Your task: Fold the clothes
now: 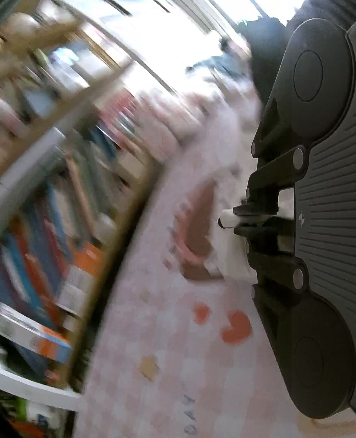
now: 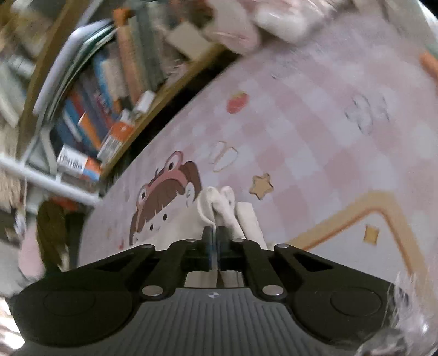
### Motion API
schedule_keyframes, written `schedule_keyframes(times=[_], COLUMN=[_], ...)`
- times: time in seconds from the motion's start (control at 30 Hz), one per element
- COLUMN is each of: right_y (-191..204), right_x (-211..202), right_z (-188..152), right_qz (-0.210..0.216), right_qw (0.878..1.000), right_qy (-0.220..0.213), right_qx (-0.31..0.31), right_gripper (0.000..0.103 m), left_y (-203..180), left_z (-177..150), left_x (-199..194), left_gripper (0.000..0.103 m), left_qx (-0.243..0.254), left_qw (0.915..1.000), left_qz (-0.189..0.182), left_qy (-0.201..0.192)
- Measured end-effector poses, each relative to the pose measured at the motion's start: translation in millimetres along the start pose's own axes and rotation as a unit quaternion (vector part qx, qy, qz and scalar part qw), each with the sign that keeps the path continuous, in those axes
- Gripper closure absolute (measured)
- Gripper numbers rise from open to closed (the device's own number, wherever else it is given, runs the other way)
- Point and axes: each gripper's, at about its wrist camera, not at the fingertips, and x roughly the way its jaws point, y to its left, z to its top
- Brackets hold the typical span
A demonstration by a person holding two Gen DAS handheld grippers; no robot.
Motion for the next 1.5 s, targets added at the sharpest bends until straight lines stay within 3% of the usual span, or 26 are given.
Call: schedule_keyframes(times=[0.03,0.1,0.2,0.27,0.4,0.53,0.63,0.73,0.8,0.93,1.1,1.23,1.33,1.4,1.5], right_y=[-2.0,-1.4,0.8,1.5,-1.7,-4.2,-4.3,-4.4,-4.7,-3.2,-2.7,-2.2,-2.3,-1.9,-0.5], right_x=[0.7,2.6,7.1,9.9,8.3,8.3,8.8,9.2,9.0,9.2,11.1,11.5,11.0,9.8,4.6], right_z=[-0.1,-0.5,0.4,1.4,1.1,1.3,1.6,2.1,2.5,2.0,1.4,2.2,2.9,3.6,5.1], right_qz=[-0.001,-0.005,-0.009,-0.012,-0.011,-0.005,-0.004,-0.003,-0.003,-0.007,-0.005,-0.006,-0.004,0.001,0.017], right_qw=[1.0,1.0,1.0,1.0,1.0,1.0,1.0,1.0,1.0,1.0,1.0,1.0,1.0,1.0,1.0], right_qy=[0.0,0.001,0.004,0.004,0.006,0.006,0.007,0.008,0.008,0.008,0.007,0.009,0.01,0.011,0.01], right_qx=[0.003,-0.003,-0.009,-0.012,-0.008,-0.001,0.001,0.0,0.0,-0.006,-0.009,-0.012,-0.012,-0.016,-0.022], right_gripper=[0.1,0.101,0.101,0.101,0.102,0.102,0.102,0.102,0.102,0.102,0.102,0.102,0.102,0.101,0.093], left_y=[-1.2,23.3,63.6,75.3,73.2,63.9,53.4,42.6,37.3,29.5,61.5,57.0,49.7,37.5,20.0], left_z=[-1.3,-6.3,-15.0,-18.7,-16.9,-18.4,-26.1,-32.1,-33.1,-33.5,-44.5,-48.0,-47.6,-42.6,-40.1], left_x=[-6.8,0.4,19.9,26.2,18.6,7.9,5.6,11.2,11.9,-13.7,3.8,3.1,-3.3,-8.3,-15.3], left_gripper=[0.097,0.098,0.098,0.098,0.093,0.079,0.079,0.082,0.1,0.1,0.099,0.098,0.092,0.09,0.08], left_qx=[-0.017,-0.099,-0.214,-0.246,-0.231,-0.192,-0.155,-0.122,-0.118,-0.167,-0.23,-0.22,-0.204,-0.168,-0.12], left_qw=[0.9995,0.9948,0.9766,0.9692,0.9729,0.9813,0.9874,0.991,0.9916,0.9848,0.9731,0.9753,0.9784,0.984,0.989], left_qz=[-0.017,-0.011,0.014,0.016,0.008,0.014,0.016,0.024,0.024,-0.039,0.015,0.021,0.037,0.059,0.085], left_qy=[-0.018,-0.019,-0.002,-0.004,0.0,0.011,0.03,0.049,0.046,-0.027,0.009,0.004,0.003,0.008,0.013])
